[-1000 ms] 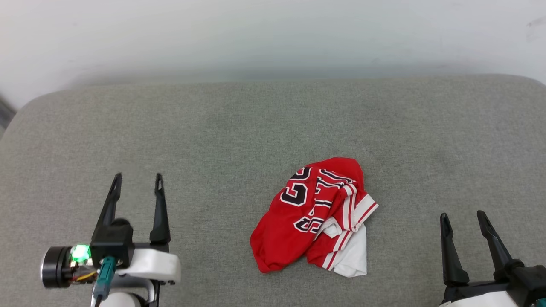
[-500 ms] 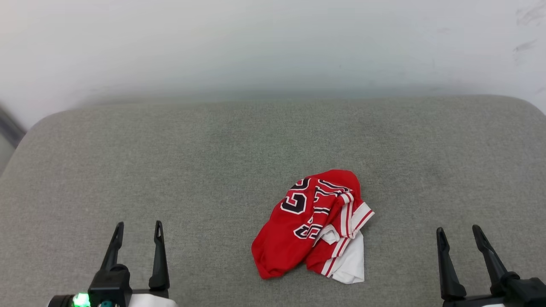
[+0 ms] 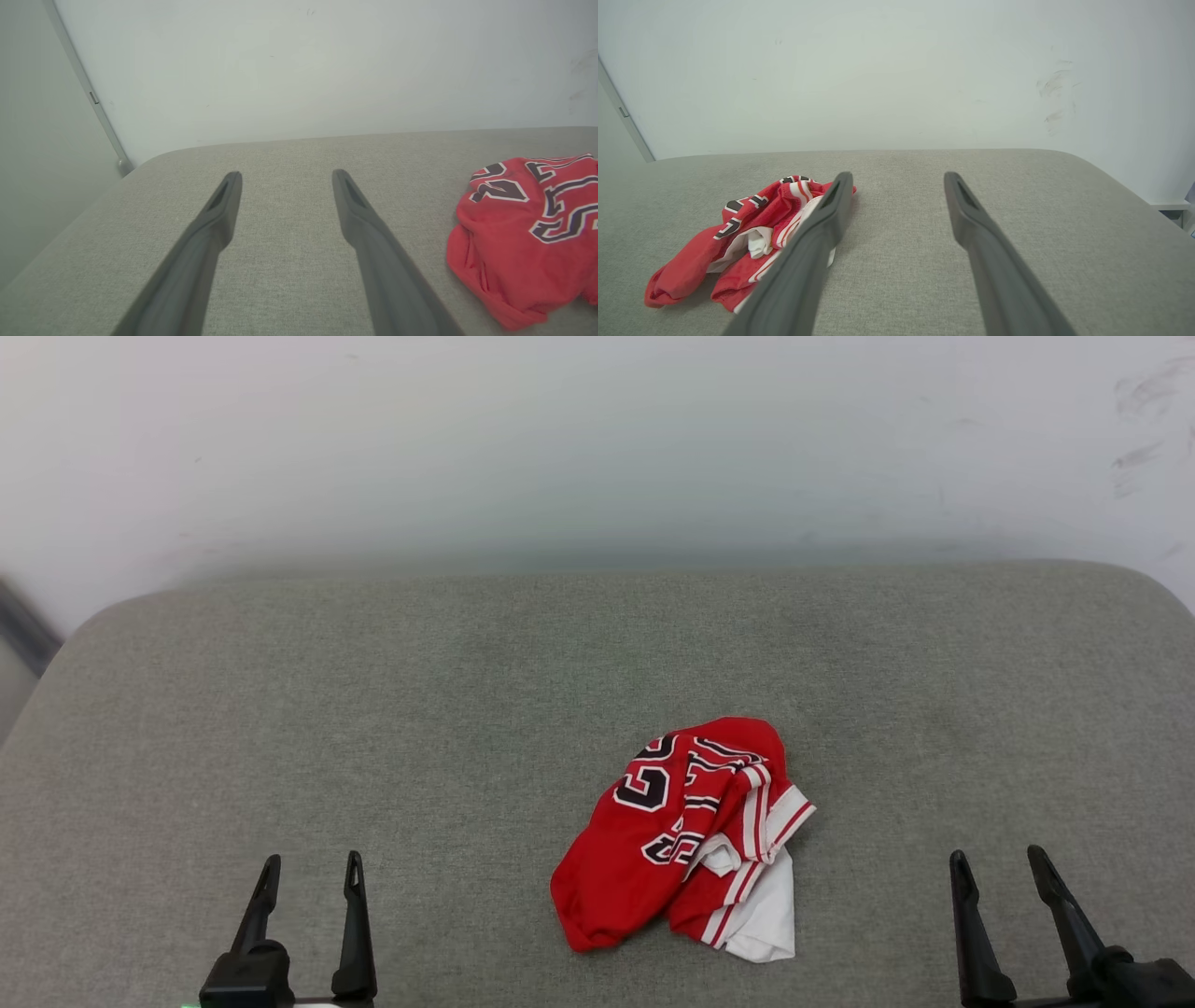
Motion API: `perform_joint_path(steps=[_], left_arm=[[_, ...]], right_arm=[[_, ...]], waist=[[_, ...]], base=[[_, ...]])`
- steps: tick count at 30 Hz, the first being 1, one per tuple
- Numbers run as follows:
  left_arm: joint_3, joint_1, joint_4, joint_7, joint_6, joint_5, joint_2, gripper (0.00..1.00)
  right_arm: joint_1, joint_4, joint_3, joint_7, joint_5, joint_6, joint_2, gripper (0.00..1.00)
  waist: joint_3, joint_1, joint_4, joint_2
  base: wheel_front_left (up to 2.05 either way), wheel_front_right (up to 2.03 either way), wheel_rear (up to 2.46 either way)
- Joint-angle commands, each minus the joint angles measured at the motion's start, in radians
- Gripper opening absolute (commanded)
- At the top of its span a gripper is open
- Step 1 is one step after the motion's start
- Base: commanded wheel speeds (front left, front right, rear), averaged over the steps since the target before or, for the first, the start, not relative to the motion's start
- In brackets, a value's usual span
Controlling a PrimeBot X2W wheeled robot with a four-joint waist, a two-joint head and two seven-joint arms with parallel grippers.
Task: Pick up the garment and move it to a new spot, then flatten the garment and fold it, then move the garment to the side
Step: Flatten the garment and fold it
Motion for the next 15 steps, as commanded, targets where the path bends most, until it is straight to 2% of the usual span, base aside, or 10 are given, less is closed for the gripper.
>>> perform_joint_path(steps=[1, 15], left_arm=[[0.008, 0.006, 0.003, -0.003, -0.008, 0.006, -0.004, 1.00], [0.052, 0.018, 0.009, -0.003, -0.060, 0.032, -0.045, 1.00]], right_arm=[[0.008, -0.005, 0.002, -0.002, 0.007, 0.000, 0.001, 1.00], [0.003, -0.012, -0.001, -0.002, 0.020, 0.000, 0.001, 1.00]], waist=[[0.000, 0.0000, 0.000, 0.0000], [0.003, 0.0000, 0.005, 0.0000]], base=[[0.00, 0.00, 0.00], [0.00, 0.00, 0.00]])
